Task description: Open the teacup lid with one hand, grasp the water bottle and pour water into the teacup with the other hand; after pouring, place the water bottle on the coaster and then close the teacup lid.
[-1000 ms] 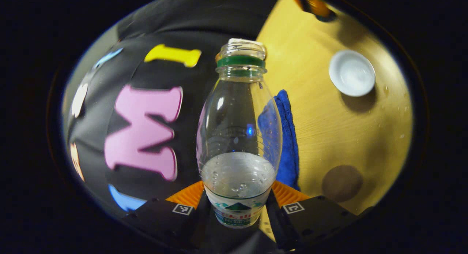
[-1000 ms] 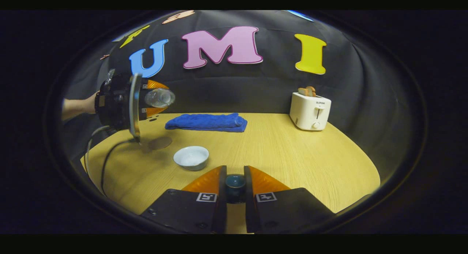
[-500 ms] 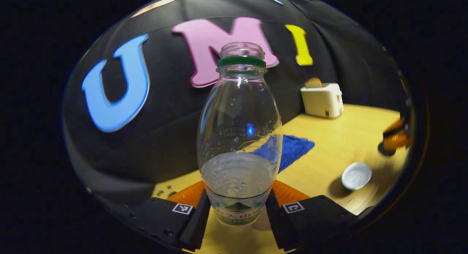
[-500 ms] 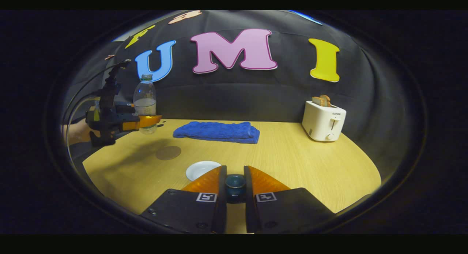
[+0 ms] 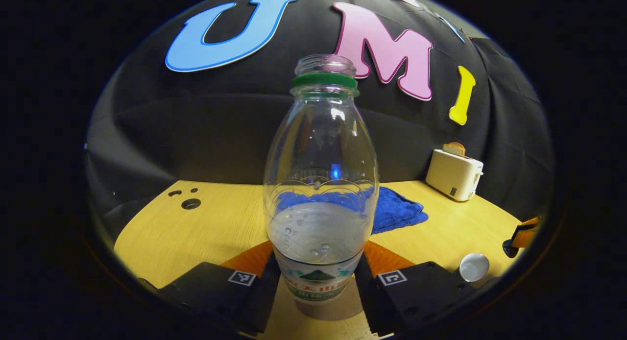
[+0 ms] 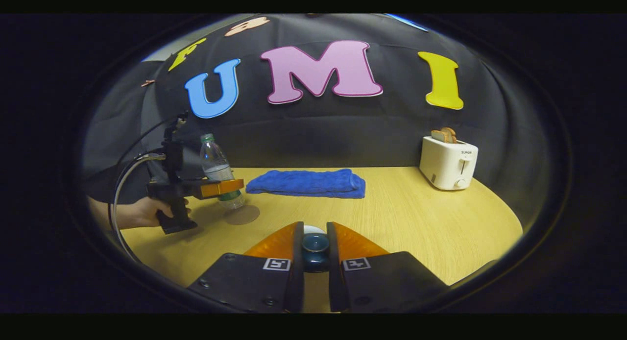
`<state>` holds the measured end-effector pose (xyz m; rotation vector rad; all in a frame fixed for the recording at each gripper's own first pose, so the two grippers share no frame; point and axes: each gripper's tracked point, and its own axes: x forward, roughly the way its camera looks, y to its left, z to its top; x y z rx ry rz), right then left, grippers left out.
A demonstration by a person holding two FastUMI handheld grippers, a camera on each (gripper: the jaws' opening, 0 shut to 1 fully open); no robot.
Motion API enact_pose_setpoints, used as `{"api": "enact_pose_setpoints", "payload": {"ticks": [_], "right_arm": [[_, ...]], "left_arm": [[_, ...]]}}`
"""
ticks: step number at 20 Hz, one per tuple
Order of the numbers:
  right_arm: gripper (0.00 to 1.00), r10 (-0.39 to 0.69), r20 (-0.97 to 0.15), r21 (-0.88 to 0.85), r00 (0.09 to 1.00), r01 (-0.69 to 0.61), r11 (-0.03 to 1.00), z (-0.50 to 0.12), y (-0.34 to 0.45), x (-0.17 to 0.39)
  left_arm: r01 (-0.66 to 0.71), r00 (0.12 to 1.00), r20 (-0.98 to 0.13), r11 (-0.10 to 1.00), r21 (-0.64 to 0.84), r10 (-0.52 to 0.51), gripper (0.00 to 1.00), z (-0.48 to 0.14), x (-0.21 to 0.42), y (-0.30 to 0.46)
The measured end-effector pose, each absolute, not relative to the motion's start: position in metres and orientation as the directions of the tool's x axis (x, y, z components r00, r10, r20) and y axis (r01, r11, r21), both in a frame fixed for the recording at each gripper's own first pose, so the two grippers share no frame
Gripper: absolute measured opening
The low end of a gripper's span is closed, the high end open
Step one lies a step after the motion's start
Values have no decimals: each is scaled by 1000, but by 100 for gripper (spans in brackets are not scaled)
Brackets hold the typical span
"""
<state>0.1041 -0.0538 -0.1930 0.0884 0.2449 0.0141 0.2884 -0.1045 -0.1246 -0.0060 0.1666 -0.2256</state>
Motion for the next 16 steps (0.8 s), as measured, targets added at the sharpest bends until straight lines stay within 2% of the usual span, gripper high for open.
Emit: {"api": "enact_pose_setpoints", "payload": {"ticks": [1,2,7,8,9,10,11,12,13,15,16], "right_arm": [[19,30,-240,96,970,-7,995,-193,-53,104],[24,35,-240,99,970,-11,995,-193,-52,103],[24,36,-246,95,969,-13,995,-194,-51,102],[24,36,-245,95,969,-13,995,-194,-51,101],[24,37,-247,96,968,-14,995,-194,-51,101],[24,38,-248,97,968,-14,995,-194,-50,100],[19,38,-247,96,968,-15,995,-194,-49,99],[24,38,-247,93,968,-15,996,-194,-49,97],[24,39,-249,88,968,-17,996,-195,-49,96],[24,43,-254,84,966,-23,996,-196,-48,94],[24,45,-255,85,966,-24,996,-196,-47,94]], "left_arm": [[227,960,-166,974,-13,-226,75,-124,288,-104],[228,959,-171,974,5,-224,75,-125,288,-101],[226,956,-195,974,24,-217,76,-135,287,-97],[221,958,-194,975,27,-212,73,-139,286,-98],[221,956,-206,975,35,-209,80,-145,286,-98],[222,950,-233,975,31,-209,80,-155,284,-100],[218,944,-257,976,24,-205,80,-162,282,-101],[215,943,-264,977,19,-202,81,-165,280,-99],[205,949,-250,978,25,-193,82,-162,279,-97],[196,954,-238,980,27,-184,94,-158,275,-93],[196,950,-251,980,25,-184,96,-159,270,-93]]}}
